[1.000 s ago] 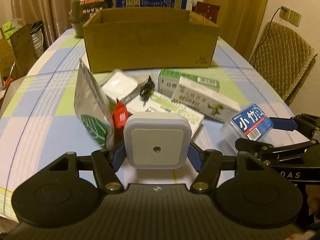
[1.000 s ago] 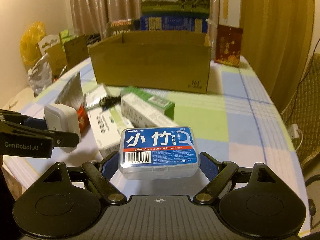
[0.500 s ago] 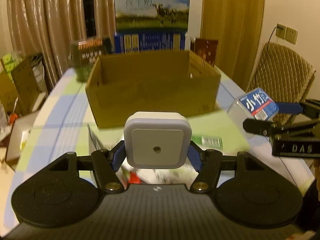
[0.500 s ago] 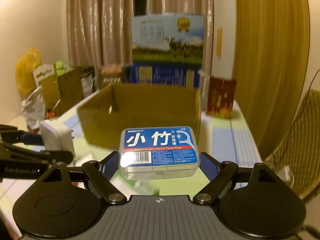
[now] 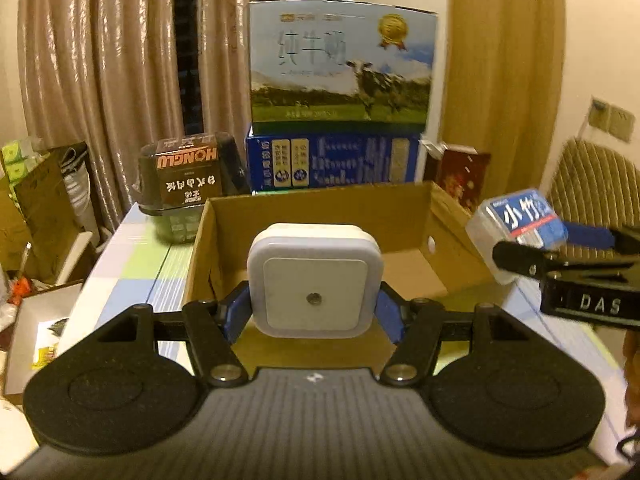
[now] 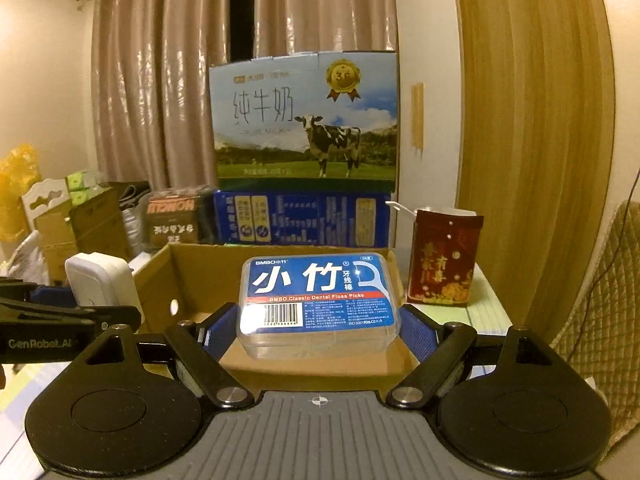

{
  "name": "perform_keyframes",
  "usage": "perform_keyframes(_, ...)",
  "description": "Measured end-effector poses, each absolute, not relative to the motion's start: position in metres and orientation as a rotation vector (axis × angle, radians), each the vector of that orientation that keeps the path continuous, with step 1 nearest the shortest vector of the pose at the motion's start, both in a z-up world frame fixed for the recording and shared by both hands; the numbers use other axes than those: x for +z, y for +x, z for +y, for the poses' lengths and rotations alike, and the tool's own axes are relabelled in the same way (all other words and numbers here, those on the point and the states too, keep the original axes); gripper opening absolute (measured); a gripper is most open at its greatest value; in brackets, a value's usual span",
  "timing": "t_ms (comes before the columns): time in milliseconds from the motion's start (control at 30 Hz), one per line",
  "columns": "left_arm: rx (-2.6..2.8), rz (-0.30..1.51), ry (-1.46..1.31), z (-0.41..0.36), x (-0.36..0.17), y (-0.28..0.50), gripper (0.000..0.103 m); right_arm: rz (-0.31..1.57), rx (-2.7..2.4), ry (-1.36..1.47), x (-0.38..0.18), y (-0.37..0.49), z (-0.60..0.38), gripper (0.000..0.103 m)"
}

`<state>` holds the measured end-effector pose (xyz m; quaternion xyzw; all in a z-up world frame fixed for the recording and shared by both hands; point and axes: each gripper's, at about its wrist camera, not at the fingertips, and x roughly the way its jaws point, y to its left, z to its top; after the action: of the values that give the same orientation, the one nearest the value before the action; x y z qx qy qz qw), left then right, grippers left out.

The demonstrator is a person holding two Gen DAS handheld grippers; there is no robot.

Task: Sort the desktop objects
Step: 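Carry the night light and floss box over the cardboard box with both tools, then open both tools to drop the night light and floss box inside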

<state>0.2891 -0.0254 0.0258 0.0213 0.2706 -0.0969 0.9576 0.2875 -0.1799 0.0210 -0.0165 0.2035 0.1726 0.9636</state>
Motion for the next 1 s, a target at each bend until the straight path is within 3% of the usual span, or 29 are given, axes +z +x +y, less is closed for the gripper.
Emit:
perform_keyframes(800, -0.181, 0.585, 0.013, -0.012, -0.024, 0.358, 0.061, 0.458, 0.327, -0.035, -0.01, 0.333, -0.157, 0.083)
perform_keyframes(900, -0.17, 0.567, 0.01, -0.011, -0.025, 0.356, 0.071, 0.464, 0.33, -0.036, -0.012, 0.333, -0.155, 0.083)
perform_keyframes(1000, -0.16, 0.56, 0.004, -0.008, -0.024, 0.355, 0.071, 0.464, 0.332, -0.028, -0.013, 0.334, -0.155, 0.083)
